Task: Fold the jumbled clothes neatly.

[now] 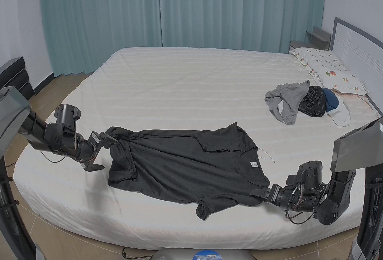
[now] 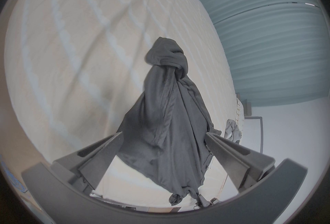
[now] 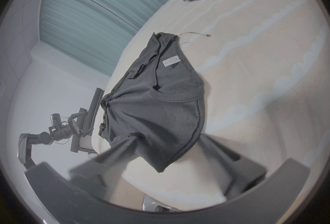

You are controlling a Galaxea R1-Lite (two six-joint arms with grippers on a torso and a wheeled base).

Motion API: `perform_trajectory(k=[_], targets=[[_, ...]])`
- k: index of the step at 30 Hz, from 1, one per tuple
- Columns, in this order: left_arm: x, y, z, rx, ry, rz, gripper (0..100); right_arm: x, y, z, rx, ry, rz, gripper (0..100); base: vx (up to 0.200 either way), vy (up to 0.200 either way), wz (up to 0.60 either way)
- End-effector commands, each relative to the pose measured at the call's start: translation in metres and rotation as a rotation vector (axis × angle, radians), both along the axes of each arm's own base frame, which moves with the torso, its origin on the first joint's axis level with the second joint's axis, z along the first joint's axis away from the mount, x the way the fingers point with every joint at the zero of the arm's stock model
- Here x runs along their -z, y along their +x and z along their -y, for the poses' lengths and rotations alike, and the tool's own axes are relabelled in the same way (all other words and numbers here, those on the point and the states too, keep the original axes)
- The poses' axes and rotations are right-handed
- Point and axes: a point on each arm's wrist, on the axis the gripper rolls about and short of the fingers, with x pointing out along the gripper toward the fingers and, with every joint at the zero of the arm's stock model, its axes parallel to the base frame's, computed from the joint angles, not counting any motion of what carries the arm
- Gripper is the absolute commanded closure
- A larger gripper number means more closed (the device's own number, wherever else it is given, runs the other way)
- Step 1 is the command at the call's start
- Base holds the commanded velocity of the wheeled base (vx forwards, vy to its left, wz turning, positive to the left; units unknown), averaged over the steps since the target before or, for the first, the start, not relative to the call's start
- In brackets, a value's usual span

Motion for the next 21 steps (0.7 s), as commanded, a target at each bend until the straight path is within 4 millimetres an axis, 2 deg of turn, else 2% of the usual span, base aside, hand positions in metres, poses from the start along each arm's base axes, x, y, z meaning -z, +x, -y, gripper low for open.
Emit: perform_trajectory(k=[1,2,5,13,21], targets=[[-0.021,-0.041,0.003,-0.027,0.024,0.064,0,-0.001,0.009,-0.014,-0.030,-0.001,-0.008,100,0.000,0.000,0.00],[-0.019,-0.047,0.004,-0.040,0.018,0.069,0,-0.002,0.008,-0.014,-0.032,-0.006,-0.010,100,0.000,0.000,0.00],[-0.013,-0.049,0.008,-0.046,0.016,0.072,0,-0.002,0.008,-0.013,-0.019,-0.011,-0.005,100,0.000,0.000,0.00],[0.011,-0.046,0.040,-0.068,0.158,0.058,0,-0.017,0.005,0.016,0.097,-0.018,0.016,100,0.000,0.000,0.00],[0.017,-0.024,0.067,-0.073,0.253,0.094,0,-0.030,0.010,0.042,0.190,-0.011,0.058,100,0.000,0.000,0.00]])
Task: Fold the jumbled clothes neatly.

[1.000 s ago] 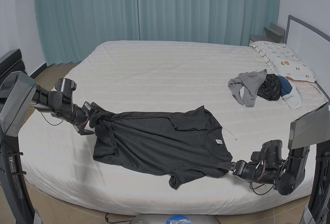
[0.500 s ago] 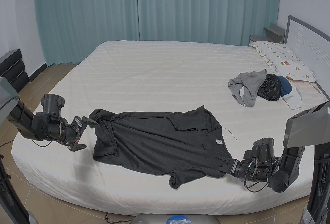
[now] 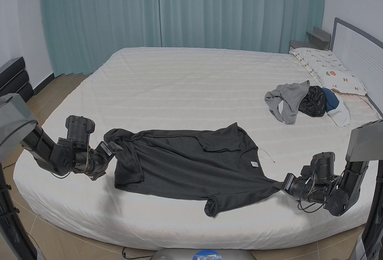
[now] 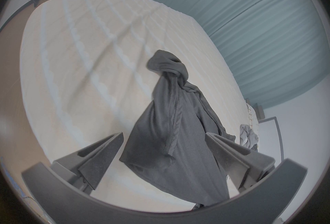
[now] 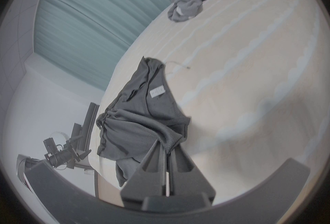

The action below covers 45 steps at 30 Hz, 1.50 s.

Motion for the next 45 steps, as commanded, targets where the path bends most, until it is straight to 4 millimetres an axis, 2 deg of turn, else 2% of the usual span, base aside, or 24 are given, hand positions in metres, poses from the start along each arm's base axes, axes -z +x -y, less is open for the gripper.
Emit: perform_trajectory(k=[1,6,14,20,27,38,39,45], targets=[[0.008,0.015,0.019,0.022,0.033,0.005,0,-0.008,0.003,0.010,0.039,0.008,0.031,100,0.000,0.000,0.00],[0.004,0.023,0.035,0.051,0.053,0.036,0,-0.006,0.006,0.010,0.042,0.012,0.039,100,0.000,0.000,0.00],[0.026,0.037,0.078,0.186,0.243,0.026,0,-0.002,0.006,0.007,0.031,0.008,0.031,100,0.000,0.000,0.00],[0.039,0.036,0.098,0.286,0.411,-0.001,0,-0.001,0.005,0.006,0.027,0.007,0.027,100,0.000,0.000,0.00],[0.053,0.039,0.105,0.341,0.577,-0.019,0,0.000,0.004,0.004,0.019,0.006,0.024,100,0.000,0.000,0.00],[0.049,0.045,0.103,0.407,0.684,-0.122,0,0.000,0.004,0.002,0.013,0.006,0.024,100,0.000,0.000,0.00],[0.049,0.044,0.102,0.417,0.693,-0.138,100,-0.001,0.004,0.003,0.014,0.007,0.025,100,0.000,0.000,0.00],[0.049,0.040,0.098,0.421,0.701,-0.175,100,0.001,0.005,0.003,0.016,0.005,0.019,100,0.000,0.000,0.00]])
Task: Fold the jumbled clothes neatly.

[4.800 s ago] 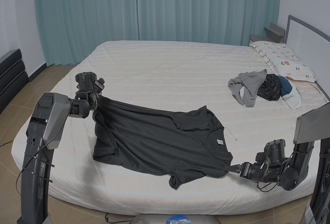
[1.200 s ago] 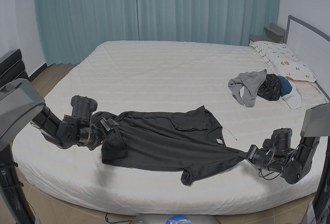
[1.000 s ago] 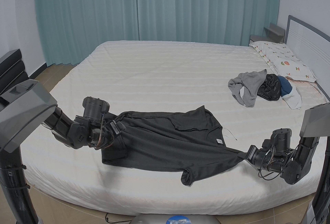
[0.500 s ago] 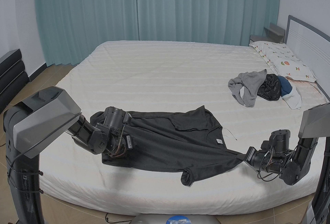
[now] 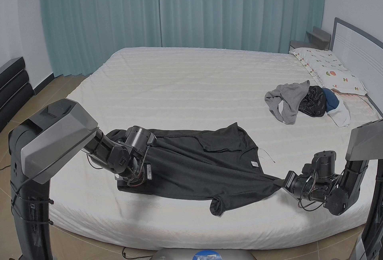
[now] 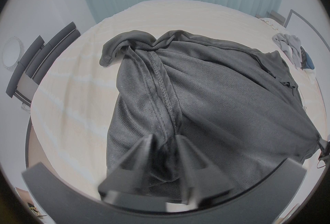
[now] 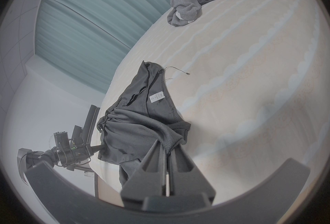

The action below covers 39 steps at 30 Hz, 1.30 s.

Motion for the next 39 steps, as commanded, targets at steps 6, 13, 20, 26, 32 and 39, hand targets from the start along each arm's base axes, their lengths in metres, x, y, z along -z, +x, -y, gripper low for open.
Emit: perform_trajectory(k=[6,13,20,26,32,39], targets=[[-0.017,-0.002,-0.025,-0.066,-0.004,0.004,100,0.002,0.001,0.001,0.005,-0.002,-0.004,100,0.000,0.000,0.00],[-0.030,-0.018,-0.055,-0.129,-0.011,-0.011,100,0.002,0.002,0.003,0.009,-0.001,-0.001,100,0.000,0.000,0.00],[-0.045,-0.038,-0.098,-0.207,-0.075,-0.024,100,0.004,0.005,0.003,0.012,-0.001,-0.001,100,0.000,0.000,0.00],[-0.048,-0.053,-0.133,-0.266,-0.164,-0.052,100,0.004,0.008,0.005,0.022,-0.001,0.005,100,0.000,0.000,0.00],[-0.038,-0.064,-0.152,-0.308,-0.215,-0.108,100,0.002,0.010,0.006,0.025,0.001,0.016,100,0.000,0.000,0.00],[-0.007,-0.072,-0.171,-0.357,-0.293,-0.074,100,0.002,0.013,0.007,0.029,0.002,0.024,100,0.000,0.000,0.00]])
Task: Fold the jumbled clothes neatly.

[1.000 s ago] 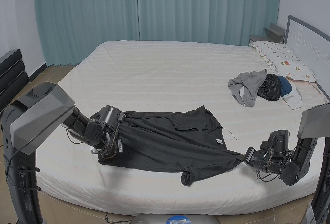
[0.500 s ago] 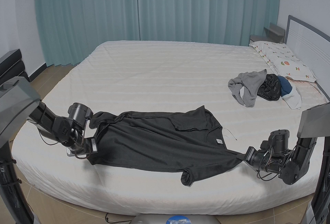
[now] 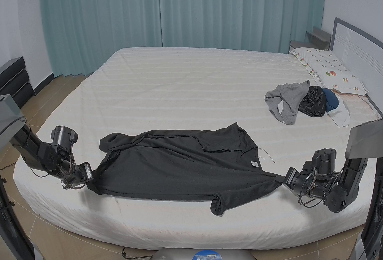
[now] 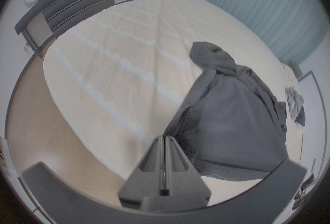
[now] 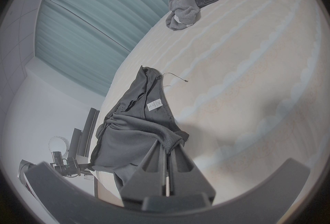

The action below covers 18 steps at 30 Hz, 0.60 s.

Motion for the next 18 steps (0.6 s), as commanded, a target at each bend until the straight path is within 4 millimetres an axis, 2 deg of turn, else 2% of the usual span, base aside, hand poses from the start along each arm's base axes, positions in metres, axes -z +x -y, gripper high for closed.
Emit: perform_trajectory(k=[1,4,9,11,17,18], targets=[[0.027,-0.009,-0.014,-0.064,-0.036,-0.007,100,0.000,0.003,0.000,0.001,0.002,0.007,100,0.000,0.000,0.00],[0.034,-0.007,-0.015,-0.109,-0.066,0.032,100,-0.002,0.006,-0.002,-0.005,0.005,0.021,100,0.000,0.000,0.00],[0.035,-0.005,-0.014,-0.133,-0.154,0.069,100,-0.010,0.014,-0.006,-0.015,0.010,0.068,100,0.000,0.000,0.00],[0.035,-0.003,-0.015,-0.145,-0.189,0.076,100,-0.018,0.023,-0.010,-0.031,0.018,0.096,100,0.000,0.000,0.00],[0.035,0.000,-0.018,-0.178,-0.201,0.096,100,-0.021,0.047,-0.015,-0.035,0.028,0.138,100,0.000,0.000,0.00],[0.036,0.002,-0.019,-0.195,-0.212,0.115,100,-0.020,0.056,-0.017,-0.037,0.033,0.159,100,0.000,0.000,0.00]])
